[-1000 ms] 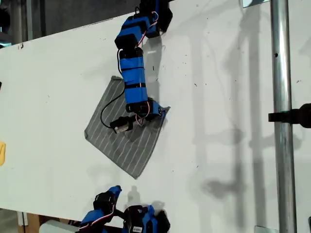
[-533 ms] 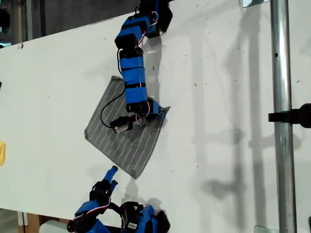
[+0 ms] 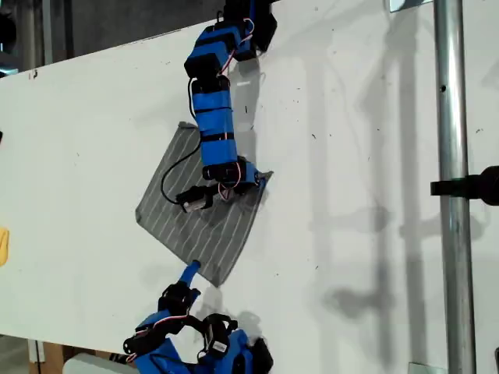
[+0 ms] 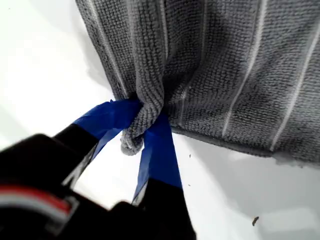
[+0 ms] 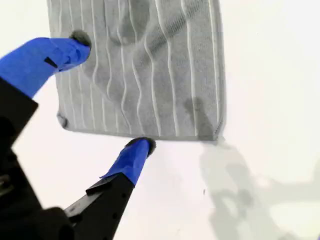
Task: Grasp corners of a towel and fold twice.
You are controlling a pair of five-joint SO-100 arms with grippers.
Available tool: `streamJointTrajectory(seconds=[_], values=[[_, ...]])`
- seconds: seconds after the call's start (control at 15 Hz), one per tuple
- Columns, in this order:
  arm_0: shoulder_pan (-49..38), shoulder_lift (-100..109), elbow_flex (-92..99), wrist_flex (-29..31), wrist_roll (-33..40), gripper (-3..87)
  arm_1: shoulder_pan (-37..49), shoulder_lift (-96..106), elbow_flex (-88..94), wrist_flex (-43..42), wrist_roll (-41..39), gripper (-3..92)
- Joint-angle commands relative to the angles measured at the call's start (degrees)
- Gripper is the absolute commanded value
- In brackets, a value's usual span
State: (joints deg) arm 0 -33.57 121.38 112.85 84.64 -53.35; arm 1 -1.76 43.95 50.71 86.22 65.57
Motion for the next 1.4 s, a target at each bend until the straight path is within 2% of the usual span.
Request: streamJointTrajectory(seconds=[0.0, 0.2, 0.6, 0.73, 0.87, 0.93, 1.07, 1.33], values=[[0.5, 1.2, 9.0, -8.6, -1.6, 33.0, -1.1, 1.8, 0.4, -0.5, 0.6, -0.2], [-1.8, -4.3, 16.2, -16.4, -1.7, 32.7, -1.6, 2.1, 0.4, -0.6, 1.0, -0.2], [-7.2, -23.6, 15.0, -25.0, 0.7, 29.9, -2.8, 3.6, 2.1, -1.0, 1.8, -0.2], [-8.7, -25.3, 14.4, -25.1, 0.7, 21.4, -3.1, 3.9, 2.7, -1.0, 1.9, -0.2], [-9.2, -25.6, 14.3, -25.4, 0.6, 4.9, -3.1, 3.9, 2.8, -1.0, 1.9, -0.2], [-8.8, -25.6, 14.2, -25.6, 0.7, 2.1, -2.9, 3.9, 2.9, -1.0, 1.8, -0.2], [-8.1, -25.2, 14.0, -25.6, 0.3, -1.5, -2.8, 3.9, 2.9, -1.1, 1.7, -0.2], [-2.1, -19.4, 10.8, -18.2, -4.7, -1.5, -2.8, 7.2, 5.4, -1.2, 2.0, -0.2]])
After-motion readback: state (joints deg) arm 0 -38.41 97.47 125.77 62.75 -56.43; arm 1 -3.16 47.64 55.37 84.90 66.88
